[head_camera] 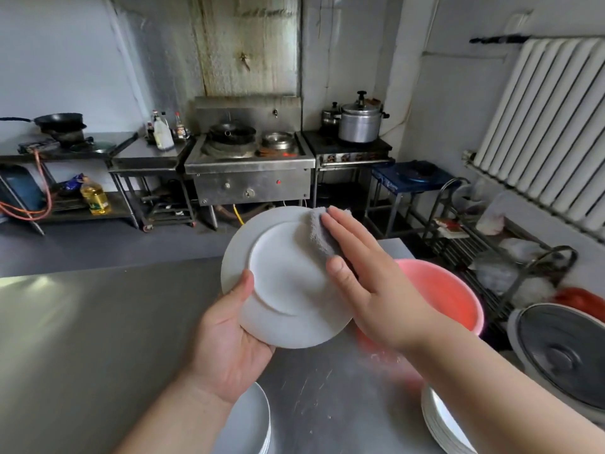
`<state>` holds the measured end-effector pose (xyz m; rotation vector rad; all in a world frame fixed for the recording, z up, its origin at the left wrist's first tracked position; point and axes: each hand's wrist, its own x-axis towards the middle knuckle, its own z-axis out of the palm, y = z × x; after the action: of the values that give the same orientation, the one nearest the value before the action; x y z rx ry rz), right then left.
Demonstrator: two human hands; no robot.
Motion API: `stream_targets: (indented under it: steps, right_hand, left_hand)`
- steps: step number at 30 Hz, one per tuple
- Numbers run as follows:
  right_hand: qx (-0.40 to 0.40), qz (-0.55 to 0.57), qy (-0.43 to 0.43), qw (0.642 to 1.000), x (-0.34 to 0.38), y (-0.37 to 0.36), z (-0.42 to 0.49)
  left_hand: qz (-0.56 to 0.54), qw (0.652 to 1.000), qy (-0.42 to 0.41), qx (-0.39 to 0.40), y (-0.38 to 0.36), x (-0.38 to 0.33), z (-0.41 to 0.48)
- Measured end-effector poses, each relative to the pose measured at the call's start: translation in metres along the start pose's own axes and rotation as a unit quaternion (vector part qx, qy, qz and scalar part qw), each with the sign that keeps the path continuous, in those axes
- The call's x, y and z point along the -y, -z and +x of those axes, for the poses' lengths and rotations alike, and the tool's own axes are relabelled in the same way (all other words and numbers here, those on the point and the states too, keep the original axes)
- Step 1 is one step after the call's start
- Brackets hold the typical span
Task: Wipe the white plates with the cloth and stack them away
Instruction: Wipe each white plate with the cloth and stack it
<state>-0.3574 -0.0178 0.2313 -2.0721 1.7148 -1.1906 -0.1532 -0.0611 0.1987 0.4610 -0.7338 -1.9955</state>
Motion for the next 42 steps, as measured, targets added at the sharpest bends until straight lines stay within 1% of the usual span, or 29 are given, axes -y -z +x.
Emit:
stream_targets:
  steps: [3,5,7,9,11,13,15,17,19,22,24,25,26,29,30,31,32,34,36,37,39,40,42]
  right_hand:
    - [-0.073,0.033,-0.037,0.996,-0.001,-0.014,-0.017]
    - [-0.134,0.037,-0.028,0.990,0.003,-0.040,-0.051]
    - [-0.154,0.035,-0.013,0.987,0.002,-0.051,-0.074]
    - [-0.159,0.023,-0.022,0.987,-0.007,-0.032,-0.066]
    - [-0.152,0.020,-0.044,0.987,-0.015,0.002,-0.043]
    - [-0.111,0.020,-0.037,0.993,-0.025,0.034,-0.023]
    - [-0.072,0.020,-0.033,0.997,-0.035,0.050,-0.023]
    - [-0.057,0.018,-0.045,0.997,-0.042,0.048,-0.043]
    - [-0.058,0.000,-0.042,0.997,-0.041,0.031,-0.075]
    - [-0.047,-0.096,0.014,0.994,-0.038,0.009,-0.116]
    - [-0.046,-0.151,0.045,0.986,-0.048,0.023,-0.121]
    - [-0.049,-0.153,0.046,0.986,-0.056,0.038,-0.117]
    - [-0.056,-0.139,0.034,0.988,-0.065,0.056,-0.110]
    - [-0.081,-0.076,-0.075,0.991,-0.092,0.103,-0.096]
    - [-0.092,-0.069,-0.095,0.989,-0.097,0.110,-0.098]
    - [-0.098,-0.065,-0.095,0.988,-0.099,0.114,-0.104]
    - [-0.103,-0.068,-0.075,0.990,-0.097,0.113,-0.114]
    - [-0.096,-0.099,-0.011,0.990,-0.096,0.104,-0.141]
    - [-0.083,-0.128,0.025,0.988,-0.101,0.099,-0.168]
    - [-0.082,-0.129,0.033,0.988,-0.108,0.105,-0.175]
    - [-0.104,-0.119,0.044,0.986,-0.131,0.129,-0.178]
    - [-0.119,-0.102,0.035,0.987,-0.145,0.144,-0.177]
    - [-0.121,-0.022,-0.039,0.992,-0.170,0.175,-0.177]
  left_hand:
    - [-0.009,1.000,-0.005,0.009,-0.009,0.008,0.005]
    - [-0.015,1.000,0.002,0.004,-0.018,0.017,0.006]
    - [-0.011,1.000,0.010,0.006,-0.027,0.027,0.006]
    - [0.004,1.000,0.019,0.016,-0.035,0.032,0.007]
    - [0.007,0.999,0.029,0.034,-0.042,0.029,0.010]
    - [0.010,0.998,0.039,0.040,-0.050,0.024,0.013]
    - [0.031,0.998,0.041,0.034,-0.058,0.025,0.016]
    - [0.047,0.998,0.032,0.012,-0.065,0.035,0.017]
    - [0.048,0.999,0.020,-0.007,-0.073,0.053,0.018]
    - [0.022,0.999,0.021,-0.029,-0.088,0.087,0.019]
    - [0.009,0.999,0.033,-0.034,-0.101,0.107,0.019]
    - [0.005,0.999,0.036,-0.028,-0.109,0.114,0.019]
    - [0.003,0.999,0.034,-0.019,-0.118,0.120,0.020]
    - [-0.008,1.000,0.026,-0.014,-0.145,0.140,0.024]
    - [-0.013,0.999,0.028,-0.014,-0.153,0.147,0.025]
    - [-0.015,0.999,0.036,-0.013,-0.161,0.156,0.026]
    - [-0.011,0.998,0.052,-0.016,-0.167,0.165,0.026]
    - [-0.015,0.993,0.118,-0.014,-0.177,0.184,0.027]
    - [-0.009,0.985,0.172,-0.004,-0.183,0.202,0.023]
    - [-0.009,0.985,0.173,-0.001,-0.184,0.211,0.022]
    - [-0.010,0.991,0.135,-0.010,-0.183,0.227,0.020]
    - [-0.001,0.993,0.117,-0.012,-0.182,0.235,0.019]
    - [0.013,0.993,0.115,0.002,-0.181,0.247,0.015]
